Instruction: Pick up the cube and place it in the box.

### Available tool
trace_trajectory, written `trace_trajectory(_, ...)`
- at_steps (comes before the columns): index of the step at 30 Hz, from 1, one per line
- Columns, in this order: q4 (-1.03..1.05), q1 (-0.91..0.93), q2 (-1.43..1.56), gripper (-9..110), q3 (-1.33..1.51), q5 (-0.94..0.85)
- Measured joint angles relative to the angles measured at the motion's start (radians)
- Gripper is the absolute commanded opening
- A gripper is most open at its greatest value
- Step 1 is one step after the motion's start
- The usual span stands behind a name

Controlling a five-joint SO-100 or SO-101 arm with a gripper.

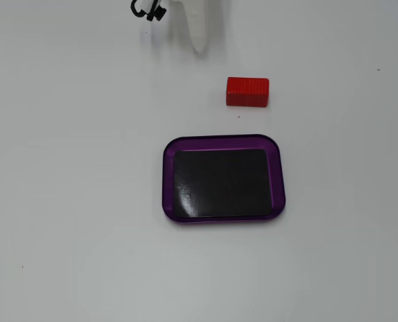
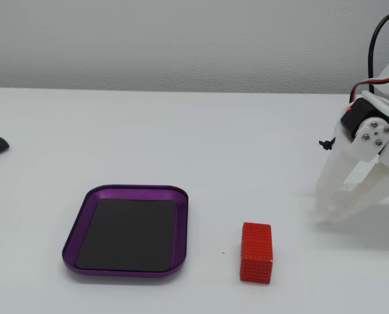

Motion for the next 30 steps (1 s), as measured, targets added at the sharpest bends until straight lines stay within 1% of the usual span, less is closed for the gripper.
trace_trajectory(2, -0.048, 0.0, -0.041, 0, -0.002, 0.021)
trace_trajectory(4, -0.077, -0.002, -0.057, 0, -0.002, 0.103)
trace_trajectory(7, -0.094, -0.003, -0.06, 0, -0.002, 0.132)
trace_trajectory(13, -0.1, -0.003, -0.061, 0, -0.002, 0.146)
trace_trajectory(18, -0.19, -0.002, -0.112, 0, -0.021, 0.152)
trace_trajectory(21, -0.225, 0.0, -0.232, 0, -0.103, 0.152)
trace_trajectory(23, -0.233, 0.0, -0.367, 0, -0.19, 0.153)
trace_trajectory(30, -0.212, -0.08, -0.876, 1, -0.615, 0.153)
